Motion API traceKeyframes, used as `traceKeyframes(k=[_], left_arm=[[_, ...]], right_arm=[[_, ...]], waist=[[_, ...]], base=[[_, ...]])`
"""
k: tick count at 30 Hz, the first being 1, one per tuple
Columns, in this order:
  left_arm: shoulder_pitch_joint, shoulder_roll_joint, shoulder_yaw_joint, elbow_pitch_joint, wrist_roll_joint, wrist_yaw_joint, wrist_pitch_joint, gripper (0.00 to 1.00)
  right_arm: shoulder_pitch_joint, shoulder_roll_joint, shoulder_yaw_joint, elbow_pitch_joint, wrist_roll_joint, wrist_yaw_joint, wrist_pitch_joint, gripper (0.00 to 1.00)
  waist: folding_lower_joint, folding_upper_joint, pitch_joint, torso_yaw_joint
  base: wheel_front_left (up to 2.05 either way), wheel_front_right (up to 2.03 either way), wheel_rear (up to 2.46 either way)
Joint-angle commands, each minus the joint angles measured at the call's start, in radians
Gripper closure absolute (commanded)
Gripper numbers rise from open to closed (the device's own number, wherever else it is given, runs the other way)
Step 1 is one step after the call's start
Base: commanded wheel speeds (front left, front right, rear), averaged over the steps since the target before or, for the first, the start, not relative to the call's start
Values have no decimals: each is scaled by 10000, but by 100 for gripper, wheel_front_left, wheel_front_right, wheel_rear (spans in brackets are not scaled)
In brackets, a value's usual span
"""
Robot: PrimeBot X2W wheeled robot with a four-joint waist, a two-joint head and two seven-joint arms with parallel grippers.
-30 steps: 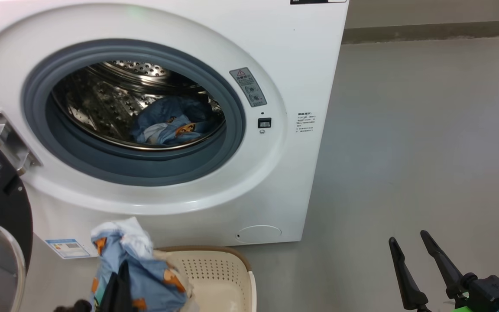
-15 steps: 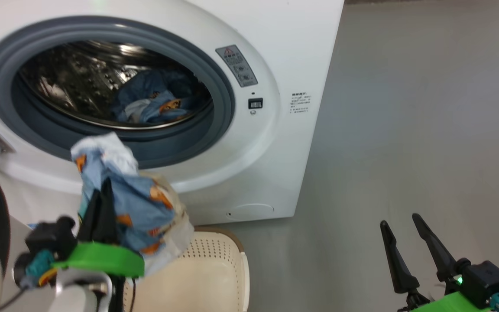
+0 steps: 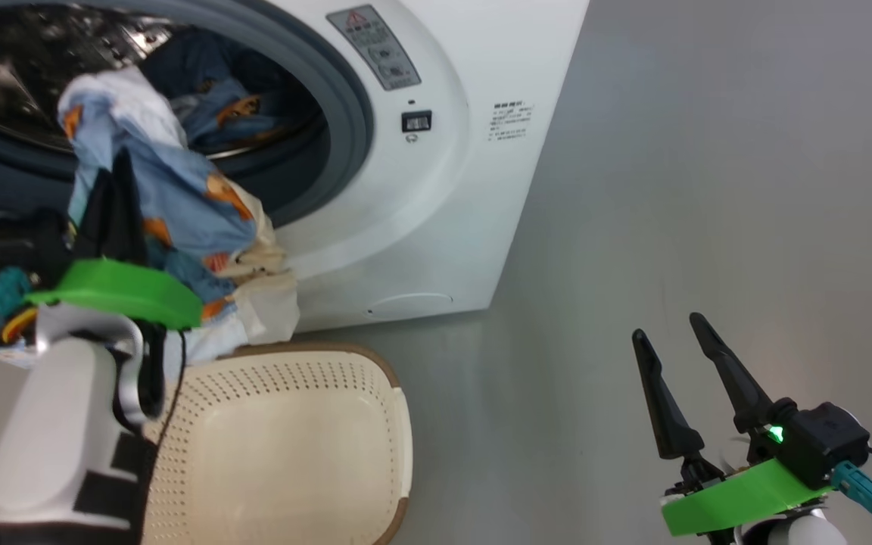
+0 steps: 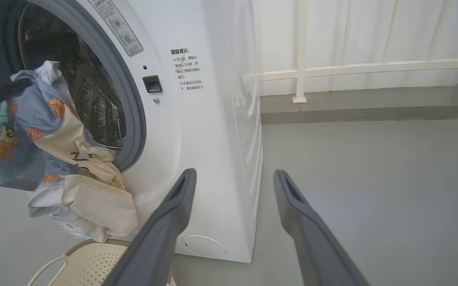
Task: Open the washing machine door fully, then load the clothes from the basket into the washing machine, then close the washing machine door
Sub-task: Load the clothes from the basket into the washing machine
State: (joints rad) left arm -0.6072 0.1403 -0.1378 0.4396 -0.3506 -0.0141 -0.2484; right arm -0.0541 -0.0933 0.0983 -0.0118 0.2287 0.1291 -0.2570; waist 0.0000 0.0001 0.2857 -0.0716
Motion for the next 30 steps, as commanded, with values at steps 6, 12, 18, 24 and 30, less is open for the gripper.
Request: traceKeyframes(k=[6,12,18,24,30], left_arm=[[-1382,564,597,548,321,-163,-129,100],[-2297,670,859,1257,687,-259,-131,100],[-3229,799,1107,1802,1008,-365,-132,100],[-4281,964,1283,2281,1312,-426,-133,100],[-5087,1022,1429,2553,1562,-432,-133,100]], right_arm=[[-586,37,448,-199,-141,16,-48,0],[-861,75,642,-144,-161,16,-48,0],[-1170,138,786,-164,-164,16,-48,0],[-1445,201,943,-207,-186,16,-48,0],[-1696,237,1075,-247,-224,16,-48,0]], waist=[[0,-1,1080,-457],[0,-1,1560,-684],[0,-1,2132,-948],[0,-1,2718,-1157],[0,-1,3206,-1317]], base=[[0,0,0],[0,0,0],[0,0,0],[0,0,0],[0,0,0]])
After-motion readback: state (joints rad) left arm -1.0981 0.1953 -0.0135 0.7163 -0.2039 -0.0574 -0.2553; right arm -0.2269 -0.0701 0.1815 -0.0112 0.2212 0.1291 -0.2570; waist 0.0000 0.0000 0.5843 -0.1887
